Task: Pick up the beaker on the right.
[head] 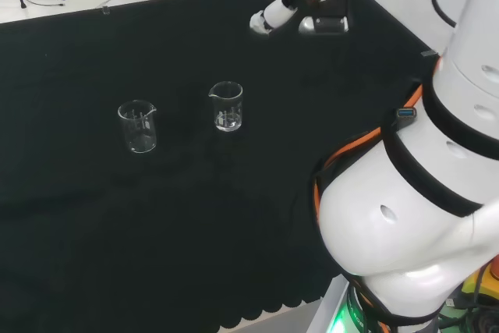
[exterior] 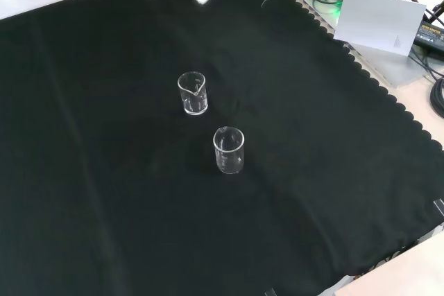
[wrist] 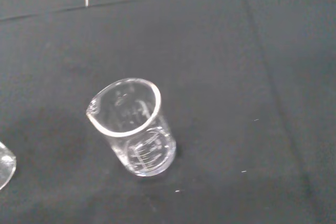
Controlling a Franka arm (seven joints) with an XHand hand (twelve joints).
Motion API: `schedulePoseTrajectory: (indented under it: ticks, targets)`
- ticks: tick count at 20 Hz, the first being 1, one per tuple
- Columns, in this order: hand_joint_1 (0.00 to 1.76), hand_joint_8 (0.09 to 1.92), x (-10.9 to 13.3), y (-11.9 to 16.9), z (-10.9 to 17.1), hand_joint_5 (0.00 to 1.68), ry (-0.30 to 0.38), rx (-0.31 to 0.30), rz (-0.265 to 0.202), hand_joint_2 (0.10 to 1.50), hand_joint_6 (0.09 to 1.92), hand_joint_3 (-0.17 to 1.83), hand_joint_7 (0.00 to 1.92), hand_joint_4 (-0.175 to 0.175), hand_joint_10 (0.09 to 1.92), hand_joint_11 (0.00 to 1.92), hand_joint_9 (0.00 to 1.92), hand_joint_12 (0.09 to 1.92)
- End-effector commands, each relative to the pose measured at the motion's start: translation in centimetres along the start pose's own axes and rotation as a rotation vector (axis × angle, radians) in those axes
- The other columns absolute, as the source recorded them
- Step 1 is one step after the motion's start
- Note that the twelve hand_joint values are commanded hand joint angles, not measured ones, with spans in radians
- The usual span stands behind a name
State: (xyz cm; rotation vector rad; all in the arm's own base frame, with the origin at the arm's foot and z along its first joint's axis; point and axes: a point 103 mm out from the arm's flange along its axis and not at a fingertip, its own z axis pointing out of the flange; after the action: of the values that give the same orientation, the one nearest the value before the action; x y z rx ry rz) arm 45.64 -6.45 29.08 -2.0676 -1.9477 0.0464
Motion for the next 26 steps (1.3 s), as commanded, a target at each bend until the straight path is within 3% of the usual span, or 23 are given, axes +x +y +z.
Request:
schedulePoseTrajectory:
  ticks: [1, 8, 22, 26]
  targets:
    - [0.78, 0.56, 0.7, 2.9, 2.8, 0.32, 0.082, -0.006, -0.124, 0.62, 0.09, 0.63, 0.21, -0.018, 0.66, 0.0, 0.27, 1.13]
    - [0.79, 0.55, 0.5, 4.2, 4.9, 0.28, 0.104, 0.031, -0.183, 0.57, 0.09, 0.66, 0.19, -0.013, 0.66, 0.0, 0.27, 1.12]
    - [0.78, 0.55, -0.2, 6.2, 9.1, 0.27, 0.137, 0.1, -0.206, 0.54, 0.09, 0.68, 0.19, -0.011, 0.65, 0.0, 0.26, 1.09]
    - [0.78, 0.53, -0.3, 6.5, 10.0, 0.27, 0.158, 0.086, -0.227, 0.53, 0.09, 0.68, 0.18, -0.008, 0.64, 0.0, 0.26, 1.06]
